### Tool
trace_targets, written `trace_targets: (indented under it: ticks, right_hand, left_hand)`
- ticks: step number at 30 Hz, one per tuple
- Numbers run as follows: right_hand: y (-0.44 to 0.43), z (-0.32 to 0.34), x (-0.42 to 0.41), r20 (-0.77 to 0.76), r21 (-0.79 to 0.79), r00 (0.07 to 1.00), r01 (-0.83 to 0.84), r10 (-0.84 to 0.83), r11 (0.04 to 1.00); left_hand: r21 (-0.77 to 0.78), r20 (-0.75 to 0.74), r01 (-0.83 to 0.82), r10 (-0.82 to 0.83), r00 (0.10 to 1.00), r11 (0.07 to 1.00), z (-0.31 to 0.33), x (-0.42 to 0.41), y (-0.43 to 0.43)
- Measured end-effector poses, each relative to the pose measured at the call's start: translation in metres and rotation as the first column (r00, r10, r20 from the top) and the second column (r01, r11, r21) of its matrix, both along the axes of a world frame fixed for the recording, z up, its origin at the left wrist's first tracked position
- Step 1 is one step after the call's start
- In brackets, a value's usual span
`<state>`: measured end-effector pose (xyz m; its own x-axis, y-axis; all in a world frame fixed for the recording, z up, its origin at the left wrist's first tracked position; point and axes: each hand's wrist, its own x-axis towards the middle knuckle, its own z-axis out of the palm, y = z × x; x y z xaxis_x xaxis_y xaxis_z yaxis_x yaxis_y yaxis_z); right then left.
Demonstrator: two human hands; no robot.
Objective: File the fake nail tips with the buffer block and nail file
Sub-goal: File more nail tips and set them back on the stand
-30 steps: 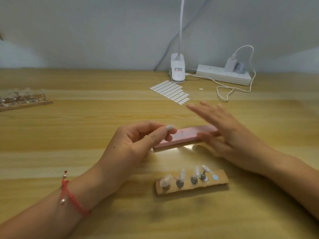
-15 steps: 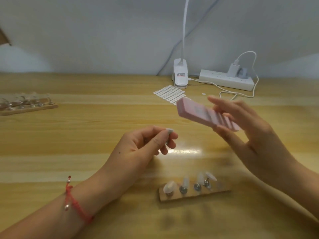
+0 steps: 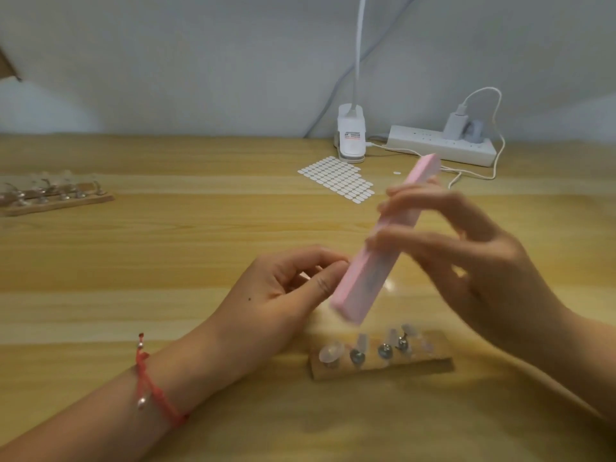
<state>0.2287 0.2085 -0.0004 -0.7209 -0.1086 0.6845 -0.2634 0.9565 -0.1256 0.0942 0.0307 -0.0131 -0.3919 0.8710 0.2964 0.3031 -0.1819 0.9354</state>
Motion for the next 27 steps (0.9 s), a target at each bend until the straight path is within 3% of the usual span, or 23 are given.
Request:
trace_targets:
  ticks: [2,6,10,14,19,24,27]
  right_hand:
    - [0.000,0.001,0.000,0.006,-0.059,1.000,0.021,-0.021,0.998]
    - [-0.019,-0.005,0.000,0.033,0.033,0.994,-0.105,0.104,0.994]
    - [-0.006,0.001,0.002,0.022,-0.073,1.000,-0.016,0.018,0.997]
    - [-0.025,-0.005,-0.002,-0.006,0.065,0.996,-0.090,0.091,0.994]
    - [0.021,0.015,0.007,-0.104,-0.019,0.965,0.242,-0.242,0.970]
    - [0.026,0.020,0.015,-0.199,0.000,0.934,0.302,-0.296,0.953]
    - [0.018,0.021,0.015,-0.147,-0.030,0.945,0.289,-0.291,0.957]
  left_hand:
    - [0.000,-0.038,-0.010,0.010,0.999,1.000,-0.001,0.000,0.000]
    - [0.012,-0.088,-0.008,0.009,0.996,1.000,-0.003,-0.001,-0.001]
    - [0.011,-0.124,-0.026,0.028,0.992,1.000,-0.003,-0.001,0.000]
    - [0.023,-0.103,-0.042,0.044,0.994,0.999,-0.002,-0.001,-0.001]
    - [0.047,-0.099,-0.083,0.087,0.991,0.995,0.001,0.001,-0.001]
    - [0.023,-0.107,-0.106,0.108,0.988,0.994,0.004,0.002,-0.002]
    - [0.021,-0.047,-0.128,0.129,0.991,0.992,0.004,0.001,-0.003]
